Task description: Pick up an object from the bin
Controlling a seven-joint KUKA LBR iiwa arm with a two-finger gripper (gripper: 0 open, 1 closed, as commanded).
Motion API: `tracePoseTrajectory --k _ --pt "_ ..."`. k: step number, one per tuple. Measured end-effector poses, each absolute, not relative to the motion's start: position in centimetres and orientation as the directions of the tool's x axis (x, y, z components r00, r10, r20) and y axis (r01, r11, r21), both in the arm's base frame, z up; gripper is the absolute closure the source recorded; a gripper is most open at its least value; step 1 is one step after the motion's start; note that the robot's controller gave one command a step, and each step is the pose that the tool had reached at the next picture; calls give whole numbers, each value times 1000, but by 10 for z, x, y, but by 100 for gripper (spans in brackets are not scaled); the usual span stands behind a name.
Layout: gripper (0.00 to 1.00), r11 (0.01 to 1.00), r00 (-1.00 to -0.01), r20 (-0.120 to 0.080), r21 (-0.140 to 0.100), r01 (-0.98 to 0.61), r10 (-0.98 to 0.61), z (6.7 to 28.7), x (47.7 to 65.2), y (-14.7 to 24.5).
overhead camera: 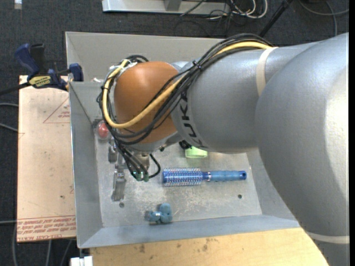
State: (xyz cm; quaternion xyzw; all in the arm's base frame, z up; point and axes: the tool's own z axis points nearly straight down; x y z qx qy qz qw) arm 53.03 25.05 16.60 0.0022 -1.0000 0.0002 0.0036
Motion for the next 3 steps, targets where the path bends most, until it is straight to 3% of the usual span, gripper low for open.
tracePoseTrajectory --k 1,2,3 --pt "0 998 -998 6 -4 62 62 65 544 160" --pt "0 995 -995 1 -3 -102 -102 88 510 53" --pt "100 994 -994 1 1 -107 -107 87 510 58"
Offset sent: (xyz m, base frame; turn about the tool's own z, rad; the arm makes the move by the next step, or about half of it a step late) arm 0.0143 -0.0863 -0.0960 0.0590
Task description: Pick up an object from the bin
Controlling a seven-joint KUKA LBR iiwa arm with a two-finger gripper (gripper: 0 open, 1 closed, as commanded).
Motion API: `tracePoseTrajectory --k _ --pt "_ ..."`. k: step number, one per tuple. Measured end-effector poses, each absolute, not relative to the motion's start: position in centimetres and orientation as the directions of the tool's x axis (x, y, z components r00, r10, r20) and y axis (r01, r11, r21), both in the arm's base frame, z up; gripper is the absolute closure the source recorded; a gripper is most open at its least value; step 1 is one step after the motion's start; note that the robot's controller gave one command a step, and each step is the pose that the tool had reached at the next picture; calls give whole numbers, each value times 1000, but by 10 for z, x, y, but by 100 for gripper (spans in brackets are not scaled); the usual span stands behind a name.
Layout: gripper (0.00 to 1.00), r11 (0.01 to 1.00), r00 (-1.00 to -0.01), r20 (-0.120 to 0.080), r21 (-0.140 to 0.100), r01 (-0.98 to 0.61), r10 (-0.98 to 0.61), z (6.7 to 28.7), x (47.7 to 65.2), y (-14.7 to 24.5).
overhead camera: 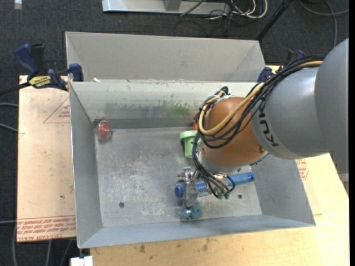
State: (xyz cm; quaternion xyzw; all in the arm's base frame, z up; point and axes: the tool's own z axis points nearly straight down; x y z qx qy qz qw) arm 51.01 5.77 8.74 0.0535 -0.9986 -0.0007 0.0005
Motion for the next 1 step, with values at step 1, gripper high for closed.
tracePoseTrajectory --k 1 --pt "100 994 -994 -10 1 -108 -108 242 516 55"
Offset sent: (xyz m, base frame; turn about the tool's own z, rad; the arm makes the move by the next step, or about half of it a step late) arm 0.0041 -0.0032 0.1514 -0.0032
